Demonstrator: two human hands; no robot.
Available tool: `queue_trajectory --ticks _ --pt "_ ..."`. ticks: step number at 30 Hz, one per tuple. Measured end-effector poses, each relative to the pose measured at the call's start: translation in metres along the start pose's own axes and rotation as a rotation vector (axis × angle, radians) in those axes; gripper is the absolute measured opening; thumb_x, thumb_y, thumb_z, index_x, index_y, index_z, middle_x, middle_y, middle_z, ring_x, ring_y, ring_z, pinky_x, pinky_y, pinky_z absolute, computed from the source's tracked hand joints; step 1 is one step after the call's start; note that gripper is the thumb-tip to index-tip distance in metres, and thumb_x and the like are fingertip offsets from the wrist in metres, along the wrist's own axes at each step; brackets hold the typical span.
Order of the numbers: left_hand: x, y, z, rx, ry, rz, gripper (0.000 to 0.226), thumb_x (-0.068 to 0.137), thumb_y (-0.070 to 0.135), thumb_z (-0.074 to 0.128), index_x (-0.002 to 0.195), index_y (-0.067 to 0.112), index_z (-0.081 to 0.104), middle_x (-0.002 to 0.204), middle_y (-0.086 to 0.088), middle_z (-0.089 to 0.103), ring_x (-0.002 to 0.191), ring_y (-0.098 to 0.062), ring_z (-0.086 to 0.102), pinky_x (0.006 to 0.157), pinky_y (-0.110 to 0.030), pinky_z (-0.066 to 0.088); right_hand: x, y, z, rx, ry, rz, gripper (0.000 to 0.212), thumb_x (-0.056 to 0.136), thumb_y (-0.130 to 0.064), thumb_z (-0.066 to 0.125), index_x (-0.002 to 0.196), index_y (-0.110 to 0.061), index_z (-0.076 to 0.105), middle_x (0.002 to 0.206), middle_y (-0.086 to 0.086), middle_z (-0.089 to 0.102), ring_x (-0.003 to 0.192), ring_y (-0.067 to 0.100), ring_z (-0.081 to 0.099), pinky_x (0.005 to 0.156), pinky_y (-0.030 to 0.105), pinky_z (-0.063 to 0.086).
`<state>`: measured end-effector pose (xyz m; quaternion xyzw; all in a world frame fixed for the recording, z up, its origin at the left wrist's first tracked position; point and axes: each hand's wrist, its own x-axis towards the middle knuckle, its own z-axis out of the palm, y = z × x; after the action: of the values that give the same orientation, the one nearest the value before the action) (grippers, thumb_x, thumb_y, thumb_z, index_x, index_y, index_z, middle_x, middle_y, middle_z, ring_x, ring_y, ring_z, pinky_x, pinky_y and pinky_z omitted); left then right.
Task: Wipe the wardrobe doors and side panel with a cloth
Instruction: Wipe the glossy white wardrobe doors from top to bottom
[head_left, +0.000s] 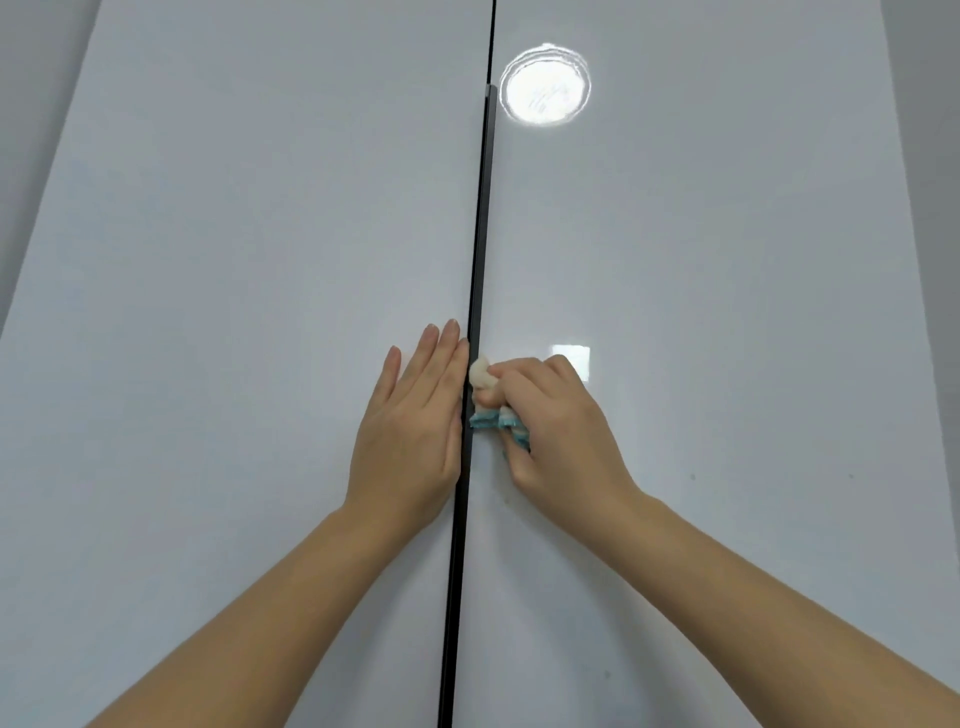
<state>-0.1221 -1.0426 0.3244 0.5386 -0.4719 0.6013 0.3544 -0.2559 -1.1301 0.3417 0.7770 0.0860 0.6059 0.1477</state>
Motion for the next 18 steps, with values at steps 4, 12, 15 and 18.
queue_trajectory --ticks 4,12,15,18 --pt "-0.008 0.001 -0.002 0.000 -0.025 0.011 0.052 0.094 0.012 0.027 0.143 0.001 0.040 0.153 -0.009 0.033 0.144 -0.019 0.024 0.119 -0.041 0.015 -0.022 -0.009 0.004 0.006 0.000 -0.004 0.026 0.069 0.008 0.064 0.089 -0.008 0.064 0.104 0.001 0.065 0.084 0.023 0.051 0.070 0.028 0.045" --pt "-0.016 0.004 -0.005 -0.012 -0.053 -0.009 0.050 0.101 0.024 0.024 0.146 0.005 0.037 0.155 -0.005 0.030 0.146 -0.018 0.022 0.120 -0.040 0.012 -0.092 -0.032 0.013 0.028 -0.071 -0.043 0.037 0.065 0.013 0.061 0.093 -0.012 0.062 0.110 -0.001 0.063 0.082 0.020 0.047 0.073 0.016 0.036" --pt "-0.018 0.007 -0.004 -0.012 -0.059 -0.036 0.053 0.102 0.031 0.025 0.148 0.007 0.031 0.157 -0.003 0.025 0.147 -0.016 0.017 0.121 -0.039 0.009 -0.109 -0.038 0.018 0.041 -0.075 -0.053 0.042 0.066 0.012 0.062 0.099 -0.015 0.057 0.111 -0.001 0.063 0.083 0.020 0.048 0.074 0.017 0.037" --pt "-0.019 0.010 -0.003 -0.017 -0.044 -0.050 0.054 0.101 0.033 0.028 0.148 0.007 0.031 0.157 -0.003 0.025 0.147 -0.016 0.017 0.121 -0.038 0.008 -0.114 -0.038 0.019 0.020 -0.065 -0.085 0.036 0.067 0.011 0.062 0.095 -0.012 0.061 0.109 0.002 0.065 0.081 0.022 0.049 0.071 0.022 0.042"
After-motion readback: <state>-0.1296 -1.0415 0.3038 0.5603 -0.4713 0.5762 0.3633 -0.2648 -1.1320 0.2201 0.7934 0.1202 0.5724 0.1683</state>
